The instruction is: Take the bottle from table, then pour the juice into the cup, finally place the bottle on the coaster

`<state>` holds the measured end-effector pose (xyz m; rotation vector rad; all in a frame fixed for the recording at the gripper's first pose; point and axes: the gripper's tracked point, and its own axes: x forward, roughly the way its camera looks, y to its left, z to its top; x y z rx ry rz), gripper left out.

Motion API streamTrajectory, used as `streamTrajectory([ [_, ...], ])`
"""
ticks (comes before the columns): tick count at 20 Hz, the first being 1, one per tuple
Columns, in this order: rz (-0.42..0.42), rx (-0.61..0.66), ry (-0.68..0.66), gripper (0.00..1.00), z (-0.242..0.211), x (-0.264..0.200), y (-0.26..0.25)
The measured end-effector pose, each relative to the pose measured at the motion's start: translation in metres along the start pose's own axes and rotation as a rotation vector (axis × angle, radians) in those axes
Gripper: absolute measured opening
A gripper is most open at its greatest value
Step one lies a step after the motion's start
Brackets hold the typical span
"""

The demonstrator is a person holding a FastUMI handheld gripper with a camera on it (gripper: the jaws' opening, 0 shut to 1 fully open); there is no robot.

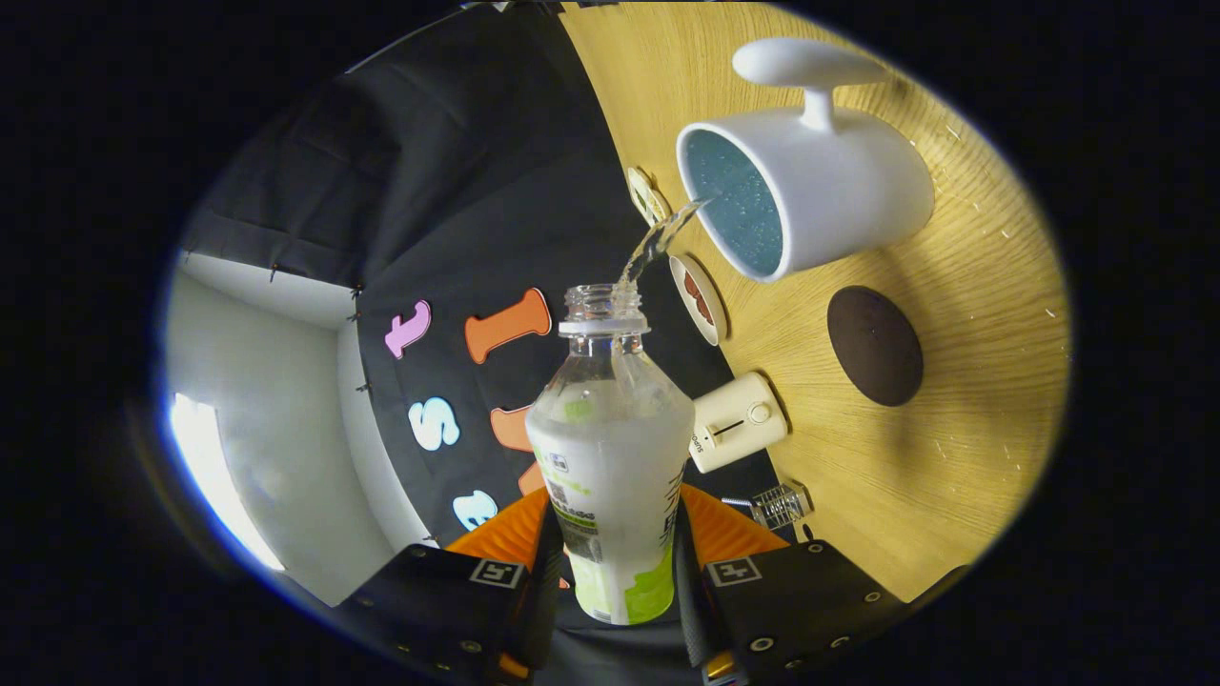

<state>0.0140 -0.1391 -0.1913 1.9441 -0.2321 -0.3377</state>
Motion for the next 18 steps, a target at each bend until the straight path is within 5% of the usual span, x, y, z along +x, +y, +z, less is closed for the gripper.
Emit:
streamTrajectory([
  [18,0.003,0.154,-0.032,0.55,0.007,0.004,0.023],
])
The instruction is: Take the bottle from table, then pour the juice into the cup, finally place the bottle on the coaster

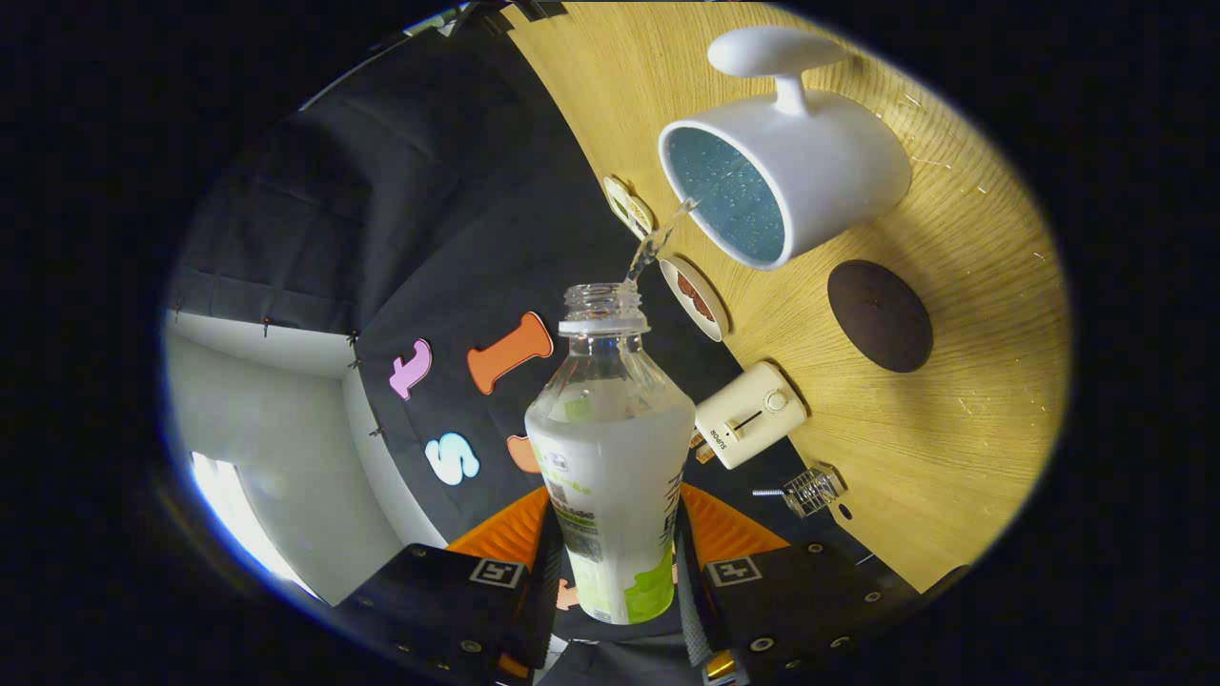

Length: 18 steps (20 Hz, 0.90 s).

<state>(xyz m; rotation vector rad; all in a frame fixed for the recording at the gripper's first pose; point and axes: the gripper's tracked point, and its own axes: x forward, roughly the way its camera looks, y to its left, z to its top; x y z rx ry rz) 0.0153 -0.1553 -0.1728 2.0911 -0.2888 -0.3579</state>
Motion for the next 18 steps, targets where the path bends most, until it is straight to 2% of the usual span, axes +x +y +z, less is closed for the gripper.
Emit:
streamTrajectory([
  [18,0.053,0.170,-0.005,0.55,0.000,0.001,0.032],
])
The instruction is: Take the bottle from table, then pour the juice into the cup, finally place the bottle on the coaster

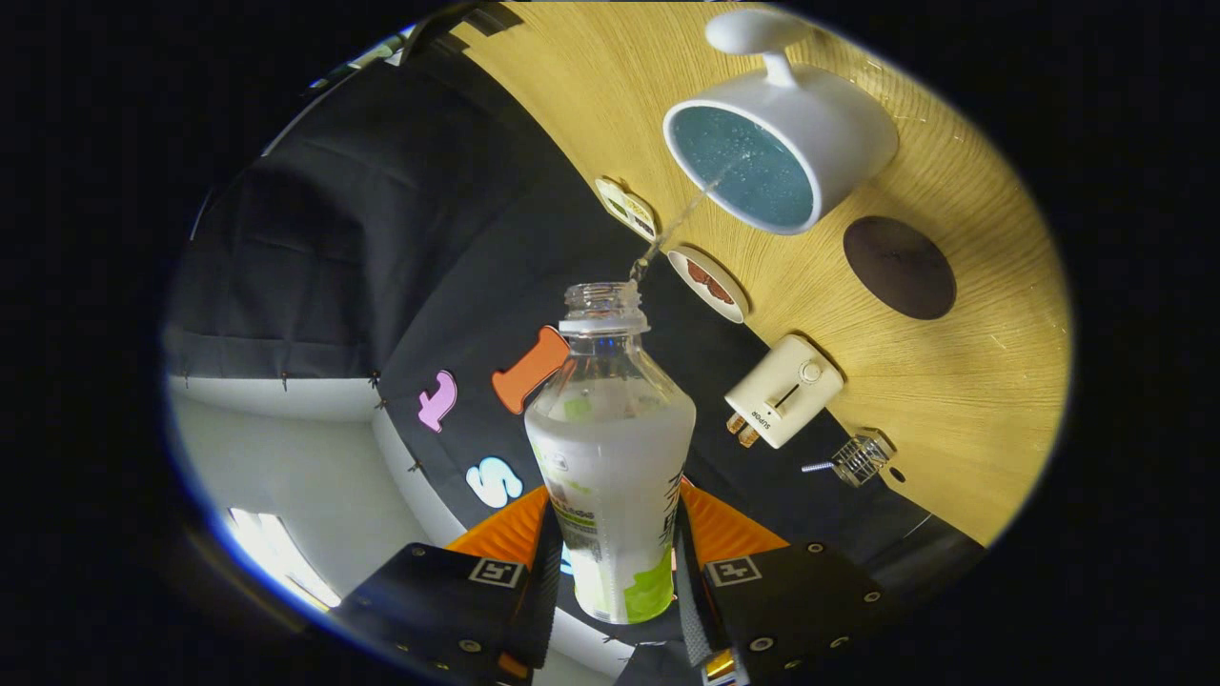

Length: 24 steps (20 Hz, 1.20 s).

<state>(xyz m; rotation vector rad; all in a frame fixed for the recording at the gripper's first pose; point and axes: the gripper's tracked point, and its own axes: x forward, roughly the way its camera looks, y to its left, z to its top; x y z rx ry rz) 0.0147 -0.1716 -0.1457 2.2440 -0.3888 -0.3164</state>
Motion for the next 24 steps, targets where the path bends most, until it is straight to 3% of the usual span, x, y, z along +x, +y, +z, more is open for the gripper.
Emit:
streamTrajectory([
  [9,0.002,-0.027,-0.043,0.55,0.008,0.000,-0.007],
  [16,-0.072,-0.145,-0.066,0.55,0.028,-0.002,-0.034],
  [20,-0.174,-0.345,-0.055,0.55,0.034,-0.001,-0.068],
  [24,-0.203,-0.705,0.003,0.54,0.025,0.000,-0.068],
])
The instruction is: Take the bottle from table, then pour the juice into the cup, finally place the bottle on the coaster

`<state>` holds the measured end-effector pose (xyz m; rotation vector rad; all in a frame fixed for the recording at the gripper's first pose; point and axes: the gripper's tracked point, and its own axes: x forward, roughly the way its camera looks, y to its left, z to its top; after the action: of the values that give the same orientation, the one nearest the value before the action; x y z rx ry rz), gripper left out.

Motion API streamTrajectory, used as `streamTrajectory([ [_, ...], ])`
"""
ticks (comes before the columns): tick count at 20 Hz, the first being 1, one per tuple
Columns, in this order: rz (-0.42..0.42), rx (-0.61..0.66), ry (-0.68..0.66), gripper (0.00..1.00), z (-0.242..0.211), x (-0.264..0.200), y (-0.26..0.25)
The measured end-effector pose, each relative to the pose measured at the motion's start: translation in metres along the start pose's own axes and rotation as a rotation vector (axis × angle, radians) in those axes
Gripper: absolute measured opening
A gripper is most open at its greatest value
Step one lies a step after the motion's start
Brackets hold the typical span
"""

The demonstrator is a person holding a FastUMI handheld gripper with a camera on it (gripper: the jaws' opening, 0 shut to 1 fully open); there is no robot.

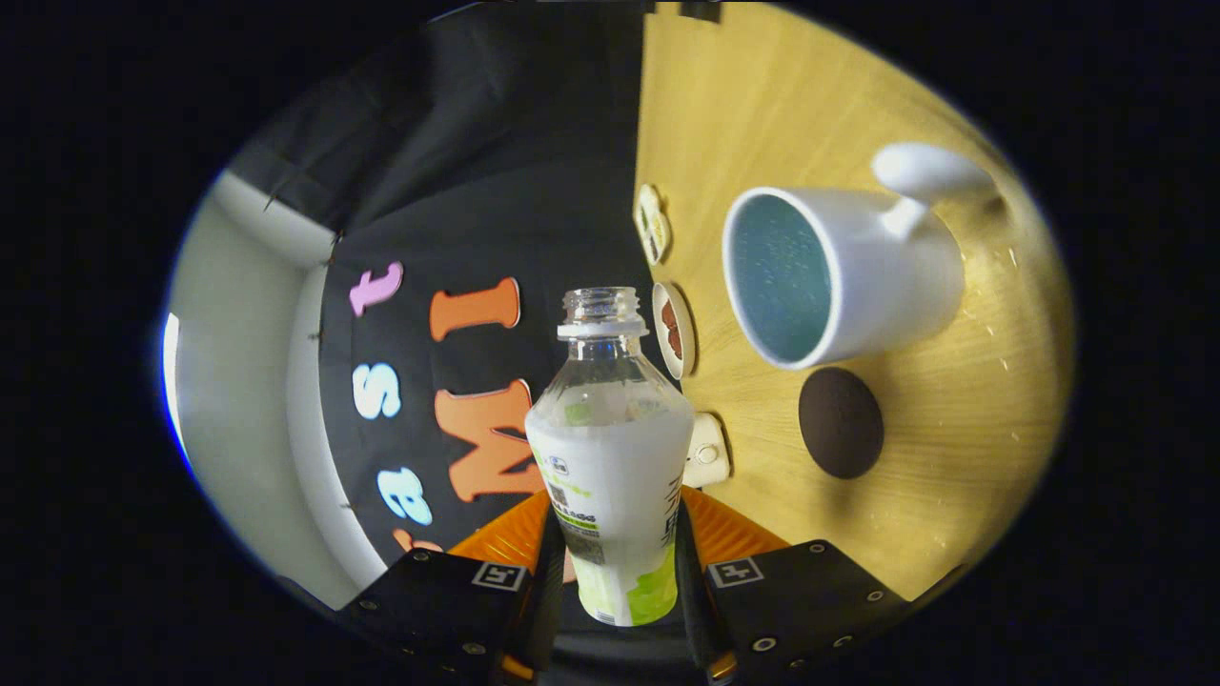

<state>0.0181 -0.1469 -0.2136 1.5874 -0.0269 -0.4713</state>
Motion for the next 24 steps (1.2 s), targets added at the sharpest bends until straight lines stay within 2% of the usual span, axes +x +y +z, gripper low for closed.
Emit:
streamTrajectory([
  [5,0.029,-0.432,-0.009,0.55,0.002,0.003,0.022],
  [8,0.043,-0.622,-0.028,0.55,0.006,0.010,0.019],
  [17,0.181,-1.194,-0.046,0.55,-0.008,0.027,0.027],
  [20,0.173,-1.344,-0.060,0.55,-0.002,0.040,0.016],
  [24,0.118,-1.509,-0.046,0.55,-0.002,0.053,-0.008],
])
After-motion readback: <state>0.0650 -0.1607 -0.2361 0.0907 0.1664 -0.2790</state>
